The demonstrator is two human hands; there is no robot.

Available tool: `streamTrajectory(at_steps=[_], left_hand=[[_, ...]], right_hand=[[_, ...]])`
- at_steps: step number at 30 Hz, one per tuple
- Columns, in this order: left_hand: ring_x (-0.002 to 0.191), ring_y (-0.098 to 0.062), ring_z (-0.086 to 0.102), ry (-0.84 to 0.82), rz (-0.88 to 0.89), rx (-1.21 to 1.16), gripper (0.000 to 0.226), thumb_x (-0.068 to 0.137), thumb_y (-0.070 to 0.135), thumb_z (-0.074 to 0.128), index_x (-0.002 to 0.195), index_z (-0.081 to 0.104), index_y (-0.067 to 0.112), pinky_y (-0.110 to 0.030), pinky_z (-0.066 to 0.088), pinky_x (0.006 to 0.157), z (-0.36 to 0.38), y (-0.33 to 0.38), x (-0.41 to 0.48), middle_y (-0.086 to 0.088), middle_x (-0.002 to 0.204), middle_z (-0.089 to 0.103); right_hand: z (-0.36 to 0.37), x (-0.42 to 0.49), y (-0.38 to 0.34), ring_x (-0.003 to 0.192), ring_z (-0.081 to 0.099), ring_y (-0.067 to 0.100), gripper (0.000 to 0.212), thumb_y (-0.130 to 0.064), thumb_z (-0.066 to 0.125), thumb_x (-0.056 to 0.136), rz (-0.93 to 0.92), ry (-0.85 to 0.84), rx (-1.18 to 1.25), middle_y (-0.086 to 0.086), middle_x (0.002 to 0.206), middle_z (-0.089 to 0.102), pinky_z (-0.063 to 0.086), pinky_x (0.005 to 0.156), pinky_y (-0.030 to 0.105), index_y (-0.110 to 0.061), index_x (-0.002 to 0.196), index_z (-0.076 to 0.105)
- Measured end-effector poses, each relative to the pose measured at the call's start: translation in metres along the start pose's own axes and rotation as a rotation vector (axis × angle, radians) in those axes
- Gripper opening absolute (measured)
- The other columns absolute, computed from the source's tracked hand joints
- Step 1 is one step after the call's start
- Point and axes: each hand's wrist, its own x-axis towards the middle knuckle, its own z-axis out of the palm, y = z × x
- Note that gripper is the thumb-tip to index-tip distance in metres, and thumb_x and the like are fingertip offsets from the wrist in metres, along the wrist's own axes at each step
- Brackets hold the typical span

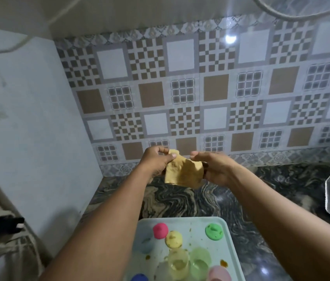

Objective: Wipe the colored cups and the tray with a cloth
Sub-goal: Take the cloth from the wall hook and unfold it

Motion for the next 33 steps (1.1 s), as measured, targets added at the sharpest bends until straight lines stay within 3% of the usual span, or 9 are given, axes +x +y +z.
streamTrajectory(at_steps=[2, 4, 8, 13, 17, 21, 23, 28, 33], left_hand=[[0.096, -0.026, 0.071, -0.011, 0.007, 0.035, 0.027, 0.079, 0.025, 0.085, 0.100, 0.068, 0.025, -0.045, 0.062, 0.083, -0.010, -0.006, -0.001, -0.007, 0.106, 0.071], [0.101, -0.022, 0.068, -0.067, 0.033, 0.097, 0.031, 0.078, 0.024, 0.086, 0.105, 0.070, 0.026, -0.034, 0.061, 0.079, -0.023, -0.013, -0.002, -0.005, 0.112, 0.069], [0.099, -0.015, 0.070, -0.234, 0.001, 0.133, 0.033, 0.077, 0.014, 0.086, 0.108, 0.074, 0.015, -0.019, 0.054, 0.076, -0.043, -0.025, -0.006, -0.006, 0.110, 0.075], [0.090, -0.011, 0.063, -0.122, 0.092, 0.304, 0.012, 0.084, 0.026, 0.081, 0.093, 0.074, 0.023, -0.025, 0.045, 0.082, -0.046, -0.049, 0.002, 0.008, 0.092, 0.068], [0.088, -0.014, 0.064, -0.223, -0.001, 0.286, 0.030, 0.085, 0.030, 0.079, 0.107, 0.075, 0.010, -0.026, 0.049, 0.077, -0.040, -0.065, 0.009, -0.001, 0.101, 0.072], [0.069, -0.011, 0.065, -0.309, -0.067, 0.191, 0.024, 0.089, 0.017, 0.076, 0.106, 0.072, 0.001, -0.015, 0.051, 0.050, -0.027, -0.084, 0.008, -0.009, 0.092, 0.071], [0.066, -0.009, 0.065, -0.353, -0.084, 0.216, 0.023, 0.087, 0.019, 0.078, 0.103, 0.074, 0.004, -0.017, 0.050, 0.051, -0.019, -0.093, 0.007, -0.005, 0.084, 0.071], [0.057, -0.012, 0.067, -0.498, -0.162, 0.171, 0.020, 0.087, 0.023, 0.079, 0.094, 0.070, 0.006, -0.023, 0.047, 0.052, 0.006, -0.125, -0.008, -0.007, 0.075, 0.072], [0.053, -0.014, 0.059, -0.784, -0.091, 0.482, 0.035, 0.077, 0.039, 0.086, 0.091, 0.072, 0.010, -0.027, 0.049, 0.055, 0.027, -0.165, -0.030, -0.004, 0.079, 0.075]], right_hand=[[0.006, 0.007, 0.004, 0.096, 0.069, 0.032, 0.019, 0.002, 0.062, 0.092, -0.014, -0.022, -0.165, 0.020, 0.110, 0.072, 0.059, 0.087, 0.049, 0.004, 0.110, 0.069], [0.012, 0.013, 0.005, 0.096, 0.067, 0.034, 0.011, 0.002, 0.067, 0.089, -0.038, -0.010, -0.336, 0.021, 0.102, 0.071, 0.053, 0.098, 0.053, 0.006, 0.097, 0.071], [0.025, 0.026, 0.011, 0.094, 0.073, 0.030, 0.010, -0.005, 0.079, 0.081, -0.101, 0.095, -0.604, 0.015, 0.095, 0.077, 0.060, 0.089, 0.045, -0.003, 0.091, 0.078], [0.030, 0.043, 0.032, 0.075, 0.065, 0.023, 0.019, -0.021, 0.069, 0.090, -0.211, 0.111, -0.802, 0.022, 0.095, 0.075, 0.057, 0.073, 0.034, -0.004, 0.094, 0.077], [0.025, 0.048, 0.060, 0.085, 0.064, 0.026, 0.024, -0.025, 0.068, 0.088, -0.186, 0.134, -0.538, 0.018, 0.097, 0.074, 0.050, 0.073, 0.034, -0.004, 0.097, 0.076], [0.016, 0.039, 0.096, 0.081, 0.069, 0.023, 0.026, -0.011, 0.070, 0.087, -0.035, -0.027, -0.222, 0.015, 0.095, 0.074, 0.056, 0.069, 0.032, 0.001, 0.110, 0.070], [0.008, 0.035, 0.113, 0.086, 0.070, 0.027, 0.028, -0.007, 0.072, 0.084, 0.002, -0.020, -0.195, 0.019, 0.099, 0.074, 0.059, 0.073, 0.036, 0.003, 0.110, 0.071], [-0.020, 0.023, 0.142, 0.072, 0.070, 0.026, 0.023, -0.013, 0.062, 0.091, 0.169, 0.081, -0.081, 0.017, 0.088, 0.073, 0.059, 0.063, 0.036, 0.000, 0.109, 0.067], [-0.050, 0.012, 0.164, 0.085, 0.066, 0.032, 0.030, -0.017, 0.052, 0.094, 0.218, 0.248, 0.086, 0.018, 0.093, 0.070, 0.052, 0.092, 0.049, -0.002, 0.117, 0.063]])
